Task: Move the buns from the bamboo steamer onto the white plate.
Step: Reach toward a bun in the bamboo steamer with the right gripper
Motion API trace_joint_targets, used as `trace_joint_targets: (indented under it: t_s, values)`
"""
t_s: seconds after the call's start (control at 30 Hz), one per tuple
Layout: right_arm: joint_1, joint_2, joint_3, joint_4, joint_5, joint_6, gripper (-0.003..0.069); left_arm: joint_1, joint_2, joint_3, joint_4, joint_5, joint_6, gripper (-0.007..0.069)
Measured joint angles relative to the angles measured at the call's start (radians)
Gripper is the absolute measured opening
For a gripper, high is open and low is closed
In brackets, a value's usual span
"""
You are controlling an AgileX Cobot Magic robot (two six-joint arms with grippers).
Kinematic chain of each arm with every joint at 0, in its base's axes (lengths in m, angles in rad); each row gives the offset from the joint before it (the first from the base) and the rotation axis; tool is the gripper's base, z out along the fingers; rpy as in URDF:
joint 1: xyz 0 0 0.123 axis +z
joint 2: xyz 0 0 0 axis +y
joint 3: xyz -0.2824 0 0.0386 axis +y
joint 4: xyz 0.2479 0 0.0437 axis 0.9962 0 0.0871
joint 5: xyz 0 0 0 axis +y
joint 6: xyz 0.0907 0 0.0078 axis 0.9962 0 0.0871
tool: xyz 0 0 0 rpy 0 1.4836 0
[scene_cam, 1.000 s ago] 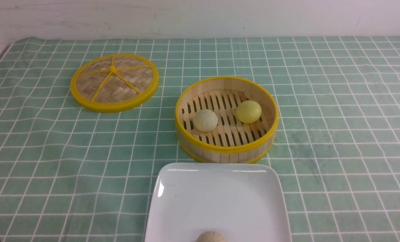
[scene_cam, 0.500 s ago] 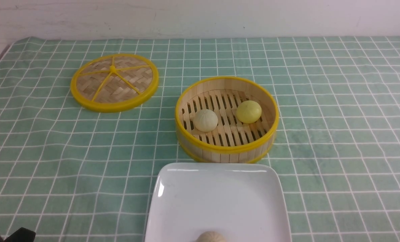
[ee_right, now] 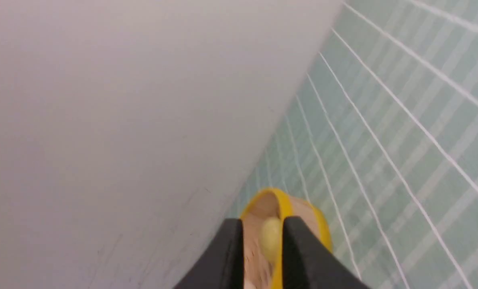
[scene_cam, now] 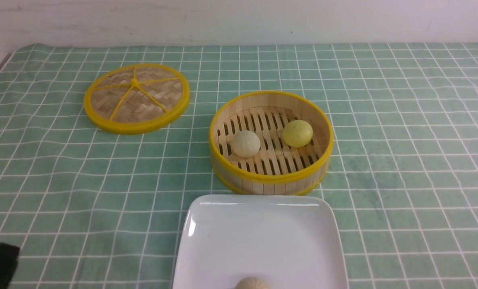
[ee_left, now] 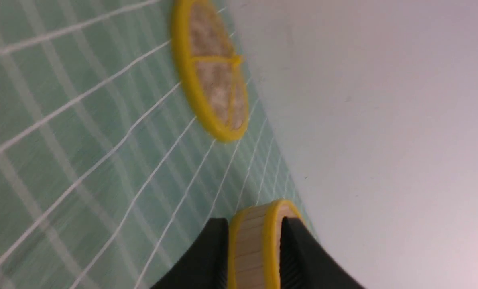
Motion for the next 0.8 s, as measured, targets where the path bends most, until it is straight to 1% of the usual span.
trace_joint_targets:
  t_s: [0.03, 0.07, 0.1, 0.13, 0.2, 0.27, 0.3, 0.33, 0.37, 0.4, 0.43, 0.47, 0.5, 0.57, 0.63, 0.67, 0.7, 0.73, 0.77, 0.8]
  values:
    - [0.0, 0.001, -0.009, -0.005, -0.002, -0.011, 0.0132, 0.0, 0.0, -0.022, 0.005, -0.005, 0.013, 0.0192]
    - [0.0, 0.015, -0.08, -0.021, -0.003, -0.1, 0.009, 0.0, 0.001, -0.109, 0.048, -0.025, 0.107, 0.0154]
    - [0.0, 0.027, -0.112, -0.031, -0.001, -0.14, 0.0071, 0.0, 0.006, -0.148, 0.059, -0.034, 0.145, 0.0134]
    - [0.0, 0.078, -0.198, -0.057, 0.025, -0.245, 0.0025, 0.0, 0.055, -0.252, 0.093, -0.046, 0.242, 0.0077]
    - [0.0, 0.166, -0.289, -0.09, 0.094, -0.343, 0.0, 0.0, 0.13, -0.358, 0.11, -0.006, 0.299, 0.0027]
    - [0.0, 0.28, -0.366, -0.133, 0.206, -0.405, -0.0001, 0.0, 0.237, -0.448, 0.114, 0.088, 0.331, 0.0008]
    - [0.0, 0.351, -0.41, -0.164, 0.287, -0.426, 0.0, 0.0, 0.305, -0.49, 0.115, 0.173, 0.34, 0.0003]
    - [0.0, 0.46, -0.468, -0.214, 0.414, -0.437, 0.0, 0.0, 0.405, -0.541, 0.118, 0.309, 0.353, 0.0001]
    - [0.0, 0.542, -0.514, -0.254, 0.507, -0.434, 0.0, 0.0, 0.462, -0.564, 0.12, 0.412, 0.366, 0.0001]
    - [0.0, 0.542, -0.514, -0.254, 0.507, -0.434, 0.0, 0.0, 0.492, -0.569, 0.12, 0.432, 0.376, 0.0001]
    - [0.0, 0.663, -0.562, -0.313, 0.627, -0.414, 0.0001, 0.0, 0.565, -0.596, 0.12, 0.547, 0.407, 0.0001]
    - [0.0, 0.733, -0.588, -0.343, 0.688, -0.399, 0.0001, 0.0, 0.636, -0.615, 0.12, 0.632, 0.448, 0.0001]
    - [0.0, 0.854, -0.633, -0.377, 0.773, -0.38, 0.0001, 0.0, 0.732, -0.634, 0.116, 0.716, 0.515, 0.0001]
    - [0.003, 1.024, -0.697, -0.374, 0.842, -0.368, 0.0002, 0.0, 0.845, -0.652, 0.101, 0.81, 0.595, 0.0001]
    - [0.024, 1.163, -0.776, -0.32, 0.86, -0.409, 0.0004, 0.0, 0.953, -0.663, 0.062, 0.846, 0.665, 0.0001]
    - [0.027, 1.177, -0.776, -0.313, 0.86, -0.409, 0.0005, 0.0, 0.962, -0.663, 0.058, 0.846, 0.671, 0.0001]
    - [0.055, 1.248, -0.828, -0.271, 0.861, -0.459, 0.0005, 0.0, 1.005, -0.665, 0.033, 0.849, 0.701, 0.0001]
    - [0.103, 1.355, -0.905, -0.207, 0.864, -0.528, 0.0005, 0.0, 1.058, -0.669, -0.02, 0.85, 0.748, 0.0003]
    - [0.109, 1.381, -0.915, -0.194, 0.867, -0.542, 0.0005, 0.0, 1.062, -0.669, -0.02, 0.85, 0.754, 0.0004]
    - [0.149, 1.456, -0.992, -0.164, 0.879, -0.578, 0.0005, 0.0, 1.085, -0.67, -0.061, 0.848, 0.792, 0.0005]
